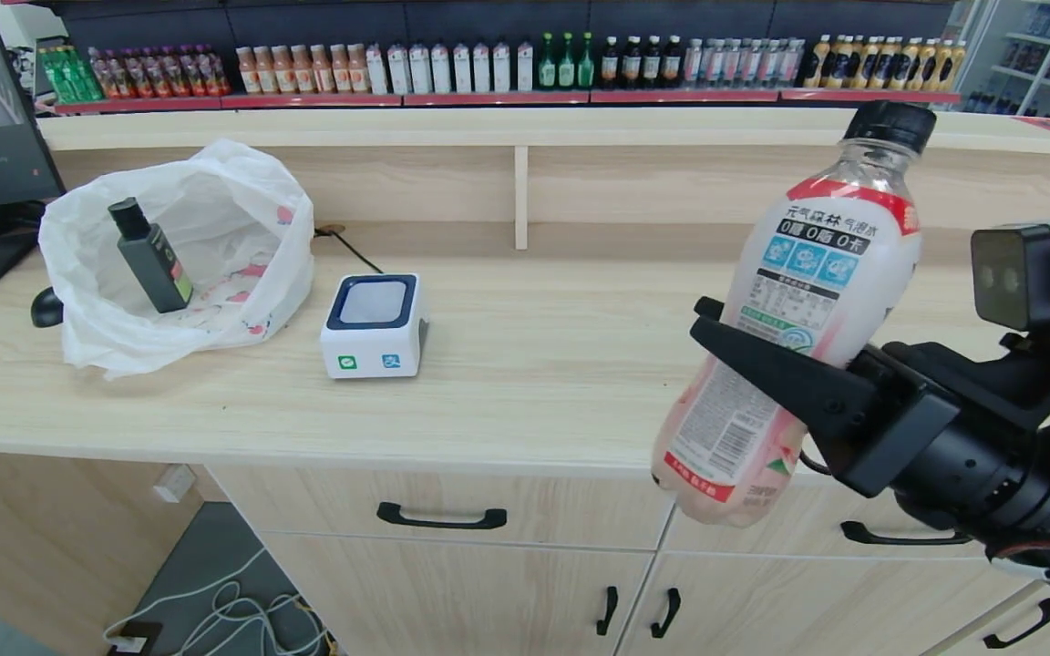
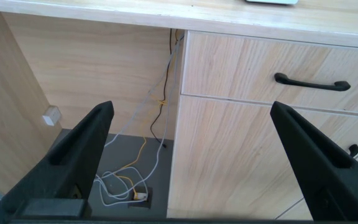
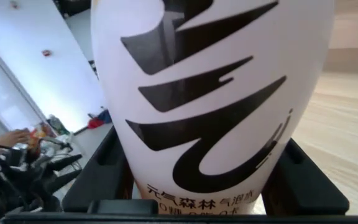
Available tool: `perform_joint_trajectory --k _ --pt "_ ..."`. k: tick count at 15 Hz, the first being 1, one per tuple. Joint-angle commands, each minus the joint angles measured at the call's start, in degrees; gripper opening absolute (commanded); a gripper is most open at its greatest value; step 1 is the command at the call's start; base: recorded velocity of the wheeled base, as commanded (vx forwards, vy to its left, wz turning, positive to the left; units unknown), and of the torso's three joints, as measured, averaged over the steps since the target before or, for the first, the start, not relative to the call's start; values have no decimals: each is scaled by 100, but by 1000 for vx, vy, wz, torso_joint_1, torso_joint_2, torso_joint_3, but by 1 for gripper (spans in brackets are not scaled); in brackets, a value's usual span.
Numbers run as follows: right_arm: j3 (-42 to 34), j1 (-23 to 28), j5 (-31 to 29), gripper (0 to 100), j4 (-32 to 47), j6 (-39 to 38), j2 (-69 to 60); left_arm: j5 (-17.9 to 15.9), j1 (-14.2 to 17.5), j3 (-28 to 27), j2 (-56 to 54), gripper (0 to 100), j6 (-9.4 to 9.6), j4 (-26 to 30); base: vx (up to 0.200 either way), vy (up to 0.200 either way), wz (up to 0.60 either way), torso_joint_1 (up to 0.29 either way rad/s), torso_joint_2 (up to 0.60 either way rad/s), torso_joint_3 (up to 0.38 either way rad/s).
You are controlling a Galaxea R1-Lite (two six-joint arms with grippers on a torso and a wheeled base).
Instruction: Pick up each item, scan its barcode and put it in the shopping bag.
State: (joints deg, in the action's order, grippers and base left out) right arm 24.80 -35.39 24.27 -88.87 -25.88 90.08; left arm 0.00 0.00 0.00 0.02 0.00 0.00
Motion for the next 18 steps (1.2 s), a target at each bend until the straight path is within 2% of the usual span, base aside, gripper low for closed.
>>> perform_joint_trajectory --k 1,5,7,9,18 --pt "34 -100 201 0 -113 -330 282 0 0 0 -2 100 0 0 0 0 0 0 0 0" --pt "96 -390 790 0 -113 -673 282 0 0 0 -2 100 0 0 0 0 0 0 0 0" --pt "254 -645 790 0 -113 -1033 274 0 0 0 -2 100 0 0 0 0 0 0 0 0" --pt "254 -662 790 0 -113 -1385 221 0 0 0 -2 100 0 0 0 0 0 0 0 0" --pt "403 -697 790 0 -113 -1798 159 0 0 0 -2 100 0 0 0 0 0 0 0 0"
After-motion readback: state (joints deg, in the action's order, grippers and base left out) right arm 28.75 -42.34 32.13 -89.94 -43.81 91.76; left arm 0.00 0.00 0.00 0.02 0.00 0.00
